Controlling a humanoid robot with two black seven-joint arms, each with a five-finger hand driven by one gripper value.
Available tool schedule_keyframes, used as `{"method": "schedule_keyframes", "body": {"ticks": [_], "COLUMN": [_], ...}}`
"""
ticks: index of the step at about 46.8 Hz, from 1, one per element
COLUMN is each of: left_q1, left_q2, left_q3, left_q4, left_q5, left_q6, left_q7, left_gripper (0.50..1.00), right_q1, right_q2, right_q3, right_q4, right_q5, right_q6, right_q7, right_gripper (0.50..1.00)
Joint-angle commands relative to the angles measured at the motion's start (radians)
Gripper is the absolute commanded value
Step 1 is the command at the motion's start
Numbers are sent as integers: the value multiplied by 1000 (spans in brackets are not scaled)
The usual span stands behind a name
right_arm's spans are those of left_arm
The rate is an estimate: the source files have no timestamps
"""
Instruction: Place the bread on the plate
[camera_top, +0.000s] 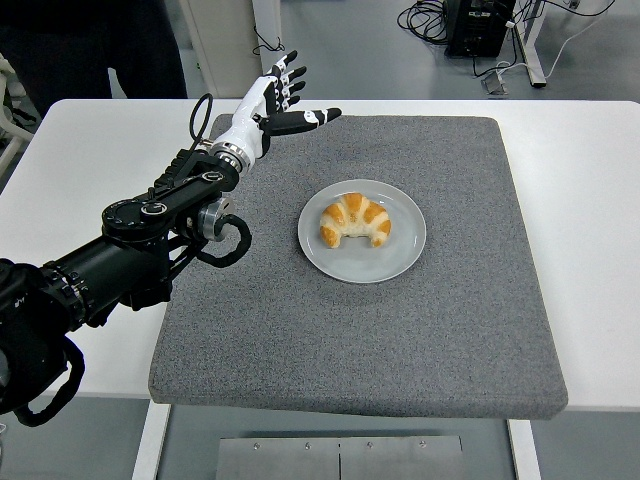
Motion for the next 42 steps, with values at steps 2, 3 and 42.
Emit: {"method": "schedule_keyframes", "body": {"ticks": [2, 3, 42], "left_q1": [0, 0, 41], "left_q2": [0, 0, 0], "left_q3": [-39, -48, -261], "left_q4": [28, 36, 234], "left_q5": [-7, -10, -256], "left_q6": [0, 0, -247], "left_q7": [-9, -12, -33], "left_gripper": [968, 968, 968], "right_q1": [-1, -1, 1], "right_q2": [0, 0, 0], "right_q3": [0, 0, 0], "right_q4": [0, 0, 3], "right_q5": [0, 0, 0], "right_q6": [0, 0, 3], "right_q7": [0, 0, 0], "right_gripper": [1000, 1000, 1000]}}
